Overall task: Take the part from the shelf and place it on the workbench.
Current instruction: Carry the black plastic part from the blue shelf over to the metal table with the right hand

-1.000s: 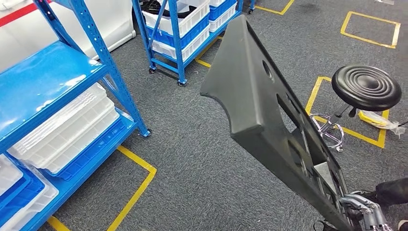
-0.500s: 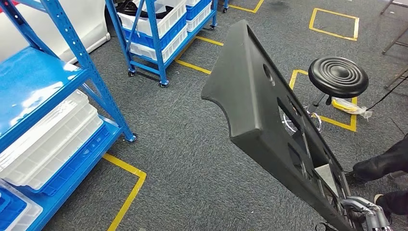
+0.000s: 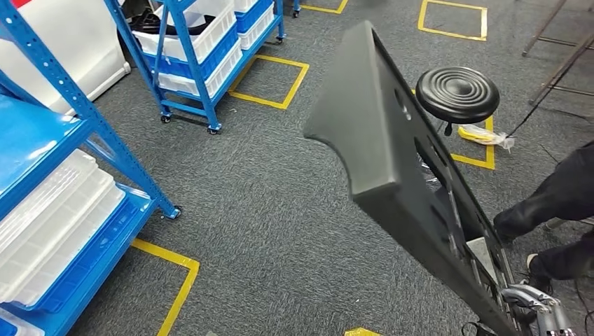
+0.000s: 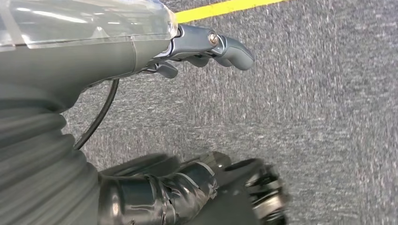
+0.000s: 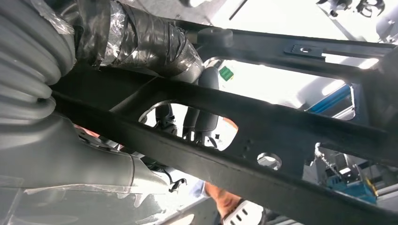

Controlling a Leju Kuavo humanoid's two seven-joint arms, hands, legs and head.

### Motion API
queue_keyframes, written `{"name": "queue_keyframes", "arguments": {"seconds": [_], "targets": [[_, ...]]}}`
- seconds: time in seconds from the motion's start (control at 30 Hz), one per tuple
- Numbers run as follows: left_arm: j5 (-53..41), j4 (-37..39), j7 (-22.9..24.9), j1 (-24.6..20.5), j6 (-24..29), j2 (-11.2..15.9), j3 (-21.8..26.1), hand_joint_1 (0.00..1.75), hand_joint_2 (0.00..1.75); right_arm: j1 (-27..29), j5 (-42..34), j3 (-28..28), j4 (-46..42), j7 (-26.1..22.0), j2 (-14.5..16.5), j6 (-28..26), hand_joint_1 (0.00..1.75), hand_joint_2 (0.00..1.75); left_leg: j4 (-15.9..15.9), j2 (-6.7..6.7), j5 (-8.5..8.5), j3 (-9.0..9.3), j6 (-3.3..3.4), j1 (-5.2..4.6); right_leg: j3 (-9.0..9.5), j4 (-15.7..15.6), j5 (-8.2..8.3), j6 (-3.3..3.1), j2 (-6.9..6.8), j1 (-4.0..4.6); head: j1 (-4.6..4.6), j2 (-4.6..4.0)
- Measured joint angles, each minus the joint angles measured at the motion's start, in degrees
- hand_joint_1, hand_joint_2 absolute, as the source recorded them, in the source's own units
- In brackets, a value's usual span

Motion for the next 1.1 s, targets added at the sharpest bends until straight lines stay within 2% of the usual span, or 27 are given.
{"name": "queue_keyframes", "arguments": {"seconds": [0.03, 0.1, 0.13, 0.17, 0.2, 0.23, 0.27, 0.3, 0.33, 0.4, 0.43, 0.47, 0.5, 0.53, 0.57, 0.63, 0.67, 0.73, 0.77, 0.83, 0.9, 0.93, 0.97, 1.0, 1.03, 1.07, 1.1], "targets": [[0.0, 0.0, 0.0, 0.0, 0.0, 0.0, 0.0, 0.00, 1.75, 0.0, 0.0, 0.0, 0.0, 0.1, 0.0, 0.0, 1.75, 1.75, -2.8, -0.25, 2.04, 1.22, -0.02, 0.13, 0.01, 0.2, -0.07, 0.10, 0.58, -0.04, 0.00, 0.00], [0.0, 0.0, 0.0, 0.0, 0.0, 0.0, 0.0, 0.00, 1.75, -0.1, 0.0, 0.0, 0.0, 0.2, 0.0, 0.0, 1.75, 1.75, -10.4, -2.06, 5.51, 4.57, 0.09, 0.38, -0.18, 0.8, -0.32, 0.51, 1.69, -0.07, 0.01, 0.00], [0.0, 0.0, 0.0, 0.0, 0.0, 0.0, 0.0, 0.00, 1.75, -0.2, 0.0, 0.0, 0.0, 0.3, 0.0, 0.0, 1.75, 1.75, -12.9, -2.94, 6.25, 5.68, 0.21, 0.43, -0.39, 1.0, -0.38, 0.79, 2.17, -0.08, 0.01, 0.00], [-0.1, 0.0, 0.0, -0.1, 0.0, 0.0, 0.0, 0.00, 1.75, -0.2, 0.1, 0.0, 0.0, 0.4, 0.0, 0.0, 1.75, 1.75, -14.2, -3.56, 6.33, 6.20, 0.36, 0.37, -0.65, 1.2, -0.36, 1.11, 2.63, -0.10, 0.01, 0.00], [-0.1, 0.0, 0.0, -0.1, 0.0, 0.0, 0.0, 0.00, 1.75, -0.3, 0.1, 0.0, 0.0, 0.5, 0.0, 0.0, 1.75, 1.75, -14.3, -3.51, 6.23, 6.28, 0.55, 0.24, -0.88, 1.2, -0.24, 1.45, 3.09, -0.13, 0.01, 0.00], [-0.1, 0.0, 0.0, -0.2, 0.0, 0.1, 0.0, 0.00, 1.75, -0.3, 0.1, 0.0, 0.0, 0.5, 0.0, 0.0, 1.75, 1.75, -14.4, -3.09, 6.39, 6.32, 0.89, 0.25, -1.05, 1.1, -0.11, 1.82, 3.47, -0.20, 0.02, 0.00], [-0.2, 0.0, 0.0, -0.2, 0.0, 0.1, 0.0, 0.00, 1.75, -0.2, 0.1, 0.0, 0.0, 0.6, 0.0, 0.0, 1.75, 1.75, -14.7, -2.58, 6.59, 6.42, 1.29, 0.29, -1.18, 1.3, -0.22, 2.09, 3.19, -0.27, 0.02, 0.00], [-0.2, 0.0, 0.0, -0.2, 0.0, 0.1, 0.0, 0.00, 1.75, -0.2, 0.2, 0.0, 0.0, 0.7, 0.0, 0.0, 1.75, 1.75, -15.0, -2.02, 6.82, 6.51, 1.74, 0.37, -1.57, 2.2, -0.82, 2.31, 2.35, -0.26, 0.07, -0.01], [-0.3, 0.0, 0.0, -0.2, -0.1, 0.1, 0.0, 0.00, 1.75, -0.3, 0.3, 0.0, 0.0, 0.7, 0.0, 0.0, 1.75, 1.75, -15.3, -1.42, 7.00, 6.58, 2.15, 0.45, -2.48, 4.2, -2.11, 2.49, 1.21, -0.23, 0.10, -0.01], [-0.5, 0.0, 0.0, -0.1, -0.1, 0.1, 0.0, 0.00, 1.75, -0.4, 0.3, 0.0, 0.0, 0.7, 0.0, 0.0, 1.75, 1.75, -15.4, -0.14, 7.05, 6.56, 2.56, 0.33, -5.76, 11.0, -5.74, 2.80, -0.72, -0.32, 0.17, -0.01], [-0.5, 0.0, 0.0, 0.0, -0.1, 0.2, 0.0, 0.00, 1.75, -0.4, 0.4, 0.0, 0.0, 0.7, 0.0, 0.0, 1.75, 1.75, -15.4, 0.52, 7.01, 6.52, 2.59, 0.26, -7.50, 14.5, -7.09, 2.98, -0.97, -0.44, 0.15, 0.00], [-0.5, 0.0, 0.0, 0.0, -0.1, 0.2, 0.0, 0.00, 1.75, -0.3, 0.4, 0.0, 0.0, 0.7, 0.0, 0.0, 1.75, 1.75, -15.4, 1.17, 6.96, 6.52, 2.59, 0.22, -8.52, 16.5, -7.43, 3.12, -1.08, -0.57, 0.16, 0.00], [-0.5, 0.1, 0.0, 0.0, -0.1, 0.2, 0.0, 0.00, 1.75, -0.3, 0.4, -0.1, 0.0, 0.7, 0.0, 0.0, 1.75, 1.75, -15.4, 1.78, 6.87, 6.56, 2.55, 0.20, -8.51, 16.5, -6.68, 3.22, -1.21, -0.69, 0.16, 0.00], [-0.5, 0.1, -0.1, 0.0, -0.1, 0.2, 0.0, 0.00, 1.75, -0.3, 0.4, -0.1, 0.0, 0.7, 0.0, 0.0, 1.75, 1.75, -15.4, 2.35, 6.75, 6.68, 2.46, 0.20, -7.26, 14.1, -4.97, 3.24, -1.52, -0.79, 0.16, 0.00], [-0.5, 0.1, -0.1, 0.0, -0.1, 0.2, 0.0, 0.00, 1.75, -0.3, 0.4, -0.2, 0.0, 0.7, 0.0, 0.0, 1.75, 1.75, -15.4, 2.87, 6.59, 6.87, 2.30, 0.19, -5.15, 10.1, -2.92, 3.18, -2.22, -0.84, 0.18, 0.00], [-0.5, 0.1, -0.2, 0.0, -0.1, 0.3, 0.0, 0.00, 1.75, -0.3, 0.6, -0.2, 0.0, 0.6, 0.0, 0.0, 1.75, 1.75, -15.2, 3.75, 6.18, 7.22, 1.75, -0.05, -1.57, 3.2, -0.62, 2.81, -4.04, -0.43, 0.15, 0.00], [-0.5, 0.1, -0.2, -0.1, -0.2, 0.3, 0.0, 0.00, 1.75, -0.3, 0.6, -0.2, 0.0, 0.6, 0.0, 0.0, 1.75, 1.75, -15.2, 4.12, 6.03, 7.34, 1.46, -0.17, -0.84, 1.6, -0.40, 2.57, -4.52, -0.19, 0.14, 0.00], [-0.5, 0.1, -0.3, -0.1, -0.2, 0.3, 0.0, 0.00, 1.75, -0.2, 0.7, -0.3, 0.0, 0.6, 0.0, 0.0, 1.75, 1.75, -15.2, 4.94, 5.86, 7.52, 0.91, -0.27, -0.95, 1.2, -0.49, 2.00, -3.86, 0.06, 0.10, 0.00], [-0.4, 0.1, -0.4, -0.2, -0.2, 0.3, 0.0, 0.00, 1.75, -0.2, 0.8, -0.3, 0.0, 0.6, 0.0, 0.0, 1.75, 1.75, -15.0, 4.82, 5.61, 7.56, 0.61, -0.15, -0.97, 1.1, -0.40, 1.71, -3.39, -0.02, 0.10, 0.00], [-0.4, 0.1, -0.5, -0.3, -0.3, 0.3, 0.0, 0.00, 1.75, -0.1, 0.9, -0.4, 0.0, 0.6, 0.0, 0.0, 1.75, 1.75, -12.5, 2.92, 3.66, 6.59, 0.09, 0.05, -0.91, 0.7, -0.14, 0.96, -2.50, -0.29, 0.08, 0.00], [-0.3, 0.1, -0.5, -0.2, -0.4, 0.3, 0.0, 0.00, 1.75, -0.1, 1.0, -0.5, 0.0, 0.6, 0.0, 0.0, 1.75, 1.75, -5.7, 0.61, -0.06, 3.43, -0.13, 0.15, -0.91, 0.6, -0.04, 0.51, -1.63, -0.31, 0.06, 0.00], [-0.3, 0.1, -0.5, -0.1, -0.5, 0.3, 0.0, 0.00, 1.75, -0.2, 1.0, -0.5, 0.0, 0.6, 0.0, 0.0, 1.75, 1.75, -1.8, 0.23, -1.58, 1.53, -0.18, 0.15, -0.94, 0.7, -0.03, 0.44, -1.11, -0.23, 0.05, 0.00], [-0.2, 0.1, -0.5, 0.0, -0.5, 0.3, 0.0, 0.00, 1.75, -0.1, 1.0, -0.5, 0.0, 0.6, 0.0, 0.0, 1.75, 1.75, 1.0, 0.08, -2.16, 0.10, -0.16, 0.15, -0.93, 0.7, -0.04, 0.41, -0.49, -0.14, 0.05, 0.00], [-0.2, 0.1, -0.5, 0.1, -0.6, 0.3, 0.0, 0.00, 1.75, -0.1, 1.1, -0.6, 0.0, 0.6, 0.0, 0.0, 1.75, 1.75, 1.7, 0.02, -1.55, -0.43, -0.07, 0.14, -0.90, 0.8, -0.04, 0.40, 0.17, -0.06, 0.05, 0.00], [-0.1, 0.1, -0.5, 0.1, -0.6, 0.3, 0.0, 0.00, 1.75, -0.1, 1.1, -0.6, 0.0, 0.6, 0.0, 0.0, 1.75, 1.75, 0.0, -0.14, 0.16, 0.11, 0.07, 0.14, -0.83, 0.8, -0.05, 0.40, 0.86, -0.02, 0.05, 0.00], [-0.1, 0.1, -0.5, 0.1, -0.6, 0.3, 0.0, 0.00, 1.75, -0.2, 1.1, -0.7, 0.0, 0.6, 0.0, 0.0, 1.75, 1.75, -3.5, -0.64, 2.52, 1.56, 0.28, 0.14, -0.76, 0.9, -0.07, 0.42, 1.55, -0.01, 0.05, 0.00], [-0.1, 0.1, -0.5, 0.1, -0.6, 0.3, 0.0, 0.00, 1.75, -0.2, 1.1, -0.7, 0.0, 0.6, 0.0, 0.0, 1.75, 1.75, -7.6, -1.93, 4.46, 3.27, 0.54, 0.15, -0.77, 1.0, -0.10, 0.48, 2.17, -0.03, 0.07, 0.00]]}}
